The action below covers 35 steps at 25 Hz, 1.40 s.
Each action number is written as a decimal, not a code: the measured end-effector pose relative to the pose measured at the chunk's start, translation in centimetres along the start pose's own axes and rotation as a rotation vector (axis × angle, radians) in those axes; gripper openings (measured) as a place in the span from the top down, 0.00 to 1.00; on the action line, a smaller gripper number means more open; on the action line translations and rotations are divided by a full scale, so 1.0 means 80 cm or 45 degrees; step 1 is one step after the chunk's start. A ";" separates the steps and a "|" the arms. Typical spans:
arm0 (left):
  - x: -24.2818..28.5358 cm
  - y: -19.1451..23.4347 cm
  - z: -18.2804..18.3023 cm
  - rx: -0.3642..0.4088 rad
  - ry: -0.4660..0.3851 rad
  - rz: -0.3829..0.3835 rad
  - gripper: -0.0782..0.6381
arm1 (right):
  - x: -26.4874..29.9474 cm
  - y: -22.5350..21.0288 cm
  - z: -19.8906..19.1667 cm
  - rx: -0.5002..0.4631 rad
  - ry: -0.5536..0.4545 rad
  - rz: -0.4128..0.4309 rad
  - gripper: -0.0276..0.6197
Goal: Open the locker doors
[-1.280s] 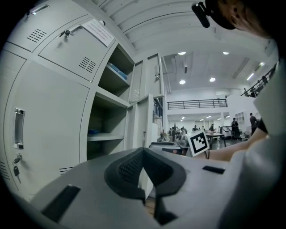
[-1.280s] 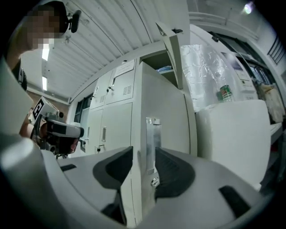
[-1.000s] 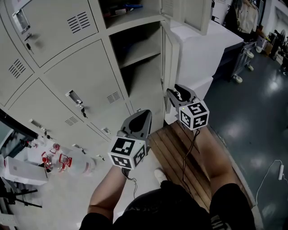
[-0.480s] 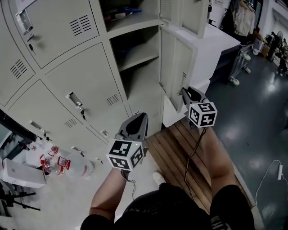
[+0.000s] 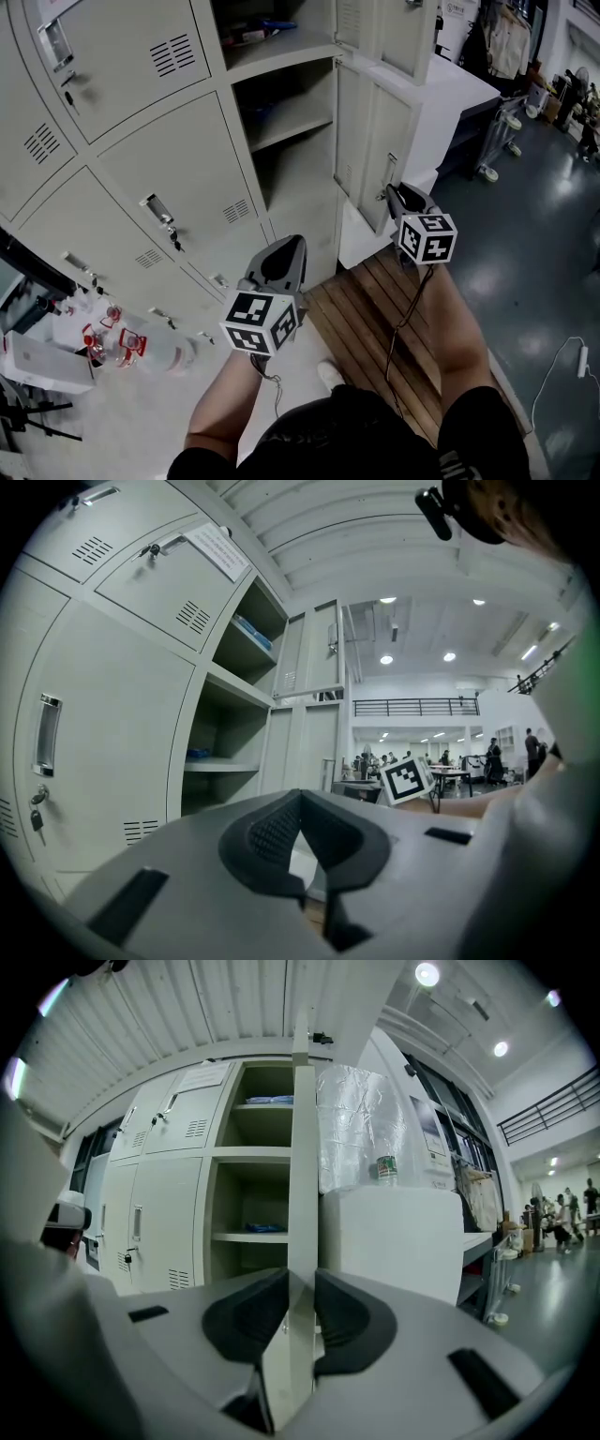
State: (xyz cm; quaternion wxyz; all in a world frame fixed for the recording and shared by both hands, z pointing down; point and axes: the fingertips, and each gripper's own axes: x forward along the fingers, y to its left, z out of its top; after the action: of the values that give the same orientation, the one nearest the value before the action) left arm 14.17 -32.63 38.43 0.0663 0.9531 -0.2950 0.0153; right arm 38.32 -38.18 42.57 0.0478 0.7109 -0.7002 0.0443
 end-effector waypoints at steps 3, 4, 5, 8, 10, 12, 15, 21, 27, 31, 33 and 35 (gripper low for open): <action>-0.003 0.000 0.004 0.003 -0.010 0.000 0.89 | 0.000 -0.001 -0.001 -0.014 0.007 -0.022 0.83; -0.004 0.000 0.005 0.003 -0.012 0.001 0.89 | -0.001 -0.001 -0.001 -0.019 0.008 -0.030 0.83; -0.006 0.000 0.006 0.004 -0.015 0.002 0.89 | -0.002 -0.002 -0.001 -0.025 0.008 -0.039 0.83; -0.012 0.001 0.009 0.008 -0.020 0.009 0.89 | -0.008 -0.002 0.000 -0.029 -0.002 -0.056 0.81; -0.018 0.002 0.009 0.011 -0.019 0.016 0.89 | -0.015 -0.002 0.000 -0.021 -0.014 -0.071 0.79; -0.024 0.002 0.008 0.013 -0.018 0.024 0.89 | -0.026 0.000 0.003 -0.010 -0.035 -0.087 0.79; -0.038 0.000 0.009 0.015 -0.021 0.040 0.89 | -0.048 0.013 0.013 0.013 -0.085 -0.092 0.86; -0.079 0.001 0.007 0.003 -0.024 0.097 0.89 | -0.086 0.068 0.025 -0.007 -0.088 -0.033 0.95; -0.134 0.002 0.002 -0.026 -0.044 0.176 0.89 | -0.119 0.147 0.028 -0.014 -0.073 0.113 0.96; -0.175 -0.001 -0.004 -0.031 -0.054 0.228 0.89 | -0.145 0.196 0.030 -0.010 -0.082 0.200 0.96; -0.197 -0.001 -0.005 -0.032 -0.063 0.260 0.89 | -0.157 0.221 0.031 -0.014 -0.085 0.244 0.96; -0.218 -0.002 -0.006 -0.032 -0.068 0.292 0.89 | -0.167 0.245 0.033 -0.022 -0.090 0.288 0.96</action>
State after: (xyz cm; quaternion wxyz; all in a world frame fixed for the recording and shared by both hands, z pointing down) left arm -0.12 -22.70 37.70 0.0681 0.9123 -0.4039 -0.0064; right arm 18.47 -25.55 38.31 0.0239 0.6281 -0.7775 0.0184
